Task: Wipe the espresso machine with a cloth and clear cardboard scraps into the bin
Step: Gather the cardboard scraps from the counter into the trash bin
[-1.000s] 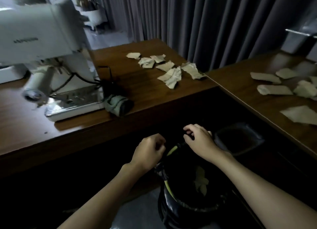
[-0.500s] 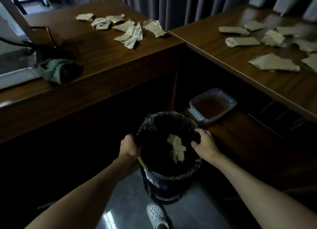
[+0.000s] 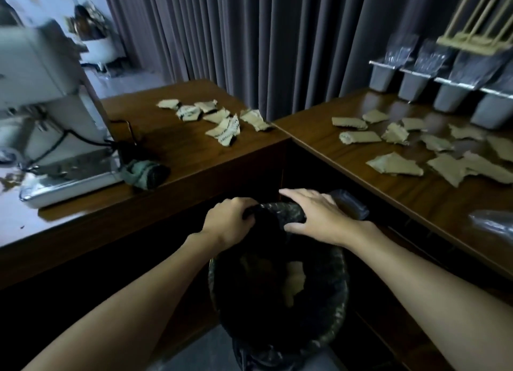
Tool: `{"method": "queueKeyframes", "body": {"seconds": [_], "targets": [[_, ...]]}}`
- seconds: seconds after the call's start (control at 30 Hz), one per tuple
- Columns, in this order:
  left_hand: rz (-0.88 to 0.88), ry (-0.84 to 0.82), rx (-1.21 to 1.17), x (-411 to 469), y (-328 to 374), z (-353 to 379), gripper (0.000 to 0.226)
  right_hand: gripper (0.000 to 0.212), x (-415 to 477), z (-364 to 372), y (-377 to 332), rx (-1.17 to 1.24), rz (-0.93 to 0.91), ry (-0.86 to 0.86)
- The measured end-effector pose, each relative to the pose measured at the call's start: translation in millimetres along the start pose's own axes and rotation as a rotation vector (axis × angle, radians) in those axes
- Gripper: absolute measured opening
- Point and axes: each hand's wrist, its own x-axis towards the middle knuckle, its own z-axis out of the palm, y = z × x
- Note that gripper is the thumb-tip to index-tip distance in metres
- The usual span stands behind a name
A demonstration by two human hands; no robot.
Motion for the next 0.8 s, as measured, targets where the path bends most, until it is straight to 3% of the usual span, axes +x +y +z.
{"method": "queueKeyframes", "body": {"seconds": [0.07, 0.17, 0.23, 0.37, 0.47, 0.53, 0.63, 0.7, 0.8], "targets": [[0.042, 0.005, -0.016, 4, 13, -19, 0.033, 0.059, 5, -16, -9, 0.057, -0.01, -0.004], [0.079, 0.034, -0.11, 13, 22, -37, 0.029, 0.018, 16, -36, -14, 0.145, -0.008, 0.092], [0.081, 0.037, -0.21, 20, 22, -45, 0.036, 0.01, 23, -49, -10, 0.171, 0.006, 0.137], [-0.006, -0.061, -0.387, 37, 11, -61, 0.061, 0.014, 43, -70, 13, 0.236, 0.046, 0.11], [0.004, 0.059, -0.284, 55, -1, -67, 0.035, 0.014, 68, -85, 27, 0.324, 0.044, -0.006], [-0.015, 0.069, -0.241, 66, -8, -69, 0.033, 0.006, 90, -95, 30, 0.263, 0.005, -0.123], [-0.062, 0.052, -0.173, 76, -21, -68, 0.037, 0.052, 127, -107, 20, 0.063, -0.059, -0.123], [-0.086, 0.091, -0.129, 79, -30, -65, 0.041, 0.054, 151, -107, 4, 0.022, -0.143, -0.043], [-0.14, 0.131, -0.096, 79, -40, -63, 0.042, 0.05, 180, -95, -20, 0.139, -0.227, -0.152]]}}
